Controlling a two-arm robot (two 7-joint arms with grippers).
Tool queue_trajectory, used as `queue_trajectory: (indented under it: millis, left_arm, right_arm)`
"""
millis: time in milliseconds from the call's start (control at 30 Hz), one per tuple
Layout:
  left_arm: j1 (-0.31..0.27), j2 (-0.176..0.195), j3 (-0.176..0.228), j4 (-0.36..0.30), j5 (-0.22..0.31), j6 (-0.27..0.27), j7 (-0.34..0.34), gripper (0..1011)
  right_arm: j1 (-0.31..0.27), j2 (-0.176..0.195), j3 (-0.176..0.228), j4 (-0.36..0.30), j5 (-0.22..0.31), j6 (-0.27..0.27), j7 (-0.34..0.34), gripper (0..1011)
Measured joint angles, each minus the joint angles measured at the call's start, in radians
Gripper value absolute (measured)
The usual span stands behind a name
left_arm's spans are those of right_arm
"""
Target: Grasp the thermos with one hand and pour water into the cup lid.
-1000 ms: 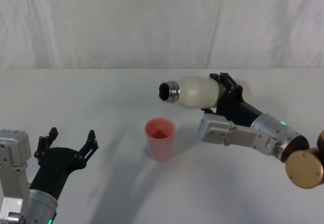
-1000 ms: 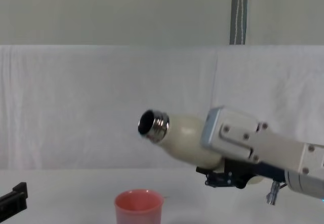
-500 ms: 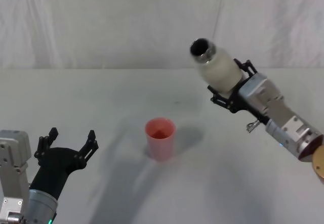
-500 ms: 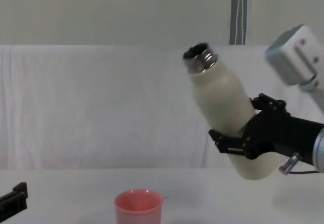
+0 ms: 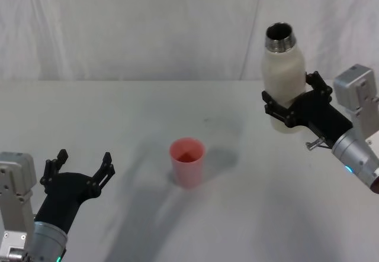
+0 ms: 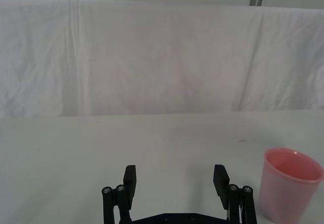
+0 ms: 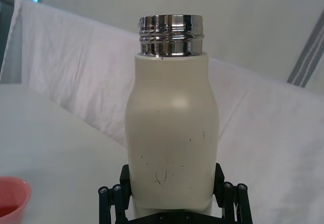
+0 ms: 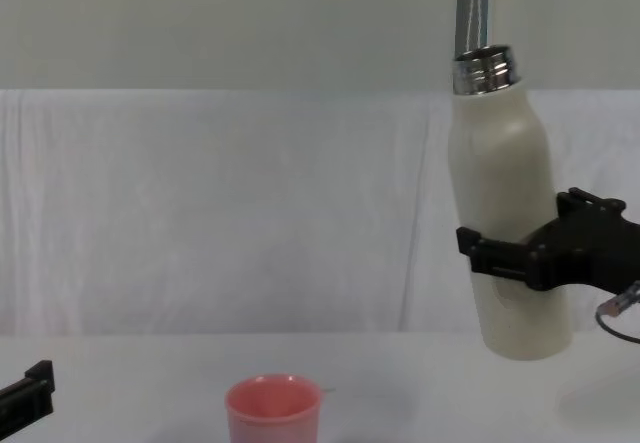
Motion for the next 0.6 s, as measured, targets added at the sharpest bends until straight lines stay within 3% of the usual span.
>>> queue_trajectory:
  millis: [200,600]
  left_arm:
    - [0.000,0.000,0.000,0.000,0.000,0.000,0.000,1001]
    - [0.000,0.000,0.000,0.000,0.000,0.000,0.000,1001]
  right_arm:
    - [-0.018,0.004,0.021,-0.020,0.059,0.023,0.008,950]
    - [-0.045,0.010,0.034,-0.038,0.127,0.039,0.009,950]
